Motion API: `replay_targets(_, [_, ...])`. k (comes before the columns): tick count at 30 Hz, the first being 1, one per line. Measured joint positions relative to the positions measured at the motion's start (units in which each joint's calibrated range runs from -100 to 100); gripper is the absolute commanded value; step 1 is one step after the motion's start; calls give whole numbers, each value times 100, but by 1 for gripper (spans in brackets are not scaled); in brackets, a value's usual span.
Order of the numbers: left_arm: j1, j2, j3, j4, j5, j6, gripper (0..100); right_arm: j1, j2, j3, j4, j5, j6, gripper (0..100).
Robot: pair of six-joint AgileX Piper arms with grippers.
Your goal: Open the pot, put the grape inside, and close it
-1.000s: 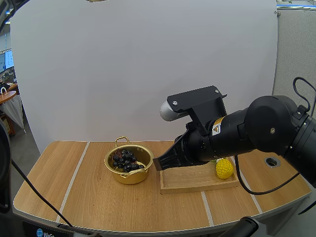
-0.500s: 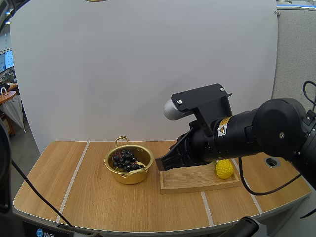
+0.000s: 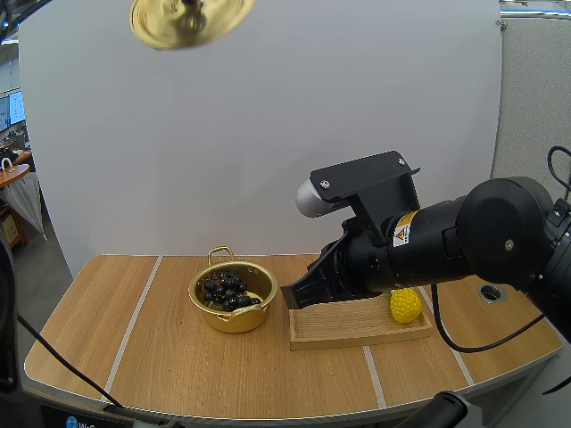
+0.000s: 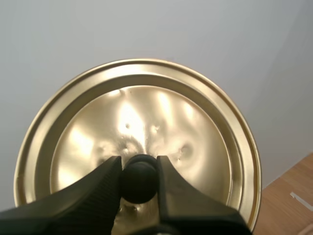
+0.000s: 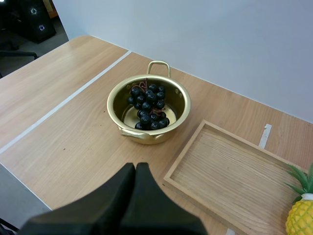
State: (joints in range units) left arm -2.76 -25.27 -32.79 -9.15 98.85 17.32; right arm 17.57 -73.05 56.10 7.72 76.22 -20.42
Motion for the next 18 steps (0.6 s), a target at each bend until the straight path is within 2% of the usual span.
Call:
replay_targets(4, [0, 197, 133, -27, 103, -31, 0, 0, 0, 0, 0, 4, 0, 0])
replay_targets(10, [0, 660, 1357, -501, 115, 130, 0, 0, 0, 0, -14, 4, 0, 0])
replay_targets(18, [0, 1332, 2905, -562, 115, 597, 0, 0, 0, 0, -37, 4, 0, 0])
